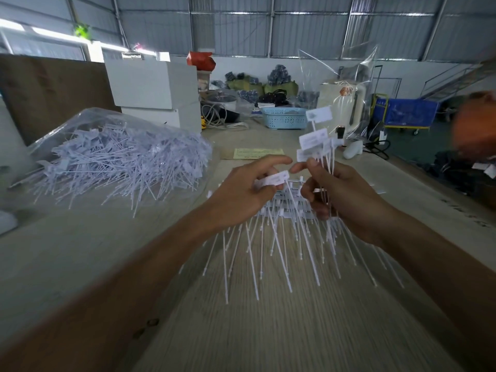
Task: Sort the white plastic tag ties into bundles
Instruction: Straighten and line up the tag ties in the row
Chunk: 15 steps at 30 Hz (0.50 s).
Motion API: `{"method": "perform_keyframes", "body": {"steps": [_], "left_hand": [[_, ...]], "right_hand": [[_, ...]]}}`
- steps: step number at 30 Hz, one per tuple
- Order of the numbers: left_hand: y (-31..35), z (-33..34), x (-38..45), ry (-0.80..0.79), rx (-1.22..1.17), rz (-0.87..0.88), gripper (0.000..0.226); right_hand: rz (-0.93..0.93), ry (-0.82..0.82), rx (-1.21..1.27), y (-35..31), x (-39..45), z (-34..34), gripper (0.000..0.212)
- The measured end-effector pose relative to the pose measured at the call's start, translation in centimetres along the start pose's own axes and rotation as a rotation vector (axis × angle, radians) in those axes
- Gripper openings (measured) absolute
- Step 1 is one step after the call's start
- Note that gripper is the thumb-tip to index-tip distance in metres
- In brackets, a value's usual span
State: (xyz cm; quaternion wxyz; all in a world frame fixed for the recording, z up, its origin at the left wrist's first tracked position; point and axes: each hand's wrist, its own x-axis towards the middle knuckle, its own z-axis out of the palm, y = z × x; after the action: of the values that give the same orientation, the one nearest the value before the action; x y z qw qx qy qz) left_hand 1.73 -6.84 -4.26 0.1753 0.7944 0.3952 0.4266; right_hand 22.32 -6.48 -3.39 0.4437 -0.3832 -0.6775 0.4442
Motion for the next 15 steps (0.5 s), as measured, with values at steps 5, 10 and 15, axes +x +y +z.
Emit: {"method": "perform_keyframes", "body": {"steps": [5,10,15], "left_hand": [[-0.1,0.1,-0.1,0.031,-0.016,0.024,0.04],[-0.1,0.1,-0.2,0.009,-0.024,0.022,0.041],[-0.2,0.1,-0.1,0.015,-0.049,0.02,0.039]], "right_hand": [[-0.157,0.087,0.16,-0.3,0.1,-0.2,0.023],[-0.17,0.154,0.285,-1.0,0.2,-0.6,0.018],[-0.173,0.152,0.431,-1.5,0.2,-0.8,0.023]]}}
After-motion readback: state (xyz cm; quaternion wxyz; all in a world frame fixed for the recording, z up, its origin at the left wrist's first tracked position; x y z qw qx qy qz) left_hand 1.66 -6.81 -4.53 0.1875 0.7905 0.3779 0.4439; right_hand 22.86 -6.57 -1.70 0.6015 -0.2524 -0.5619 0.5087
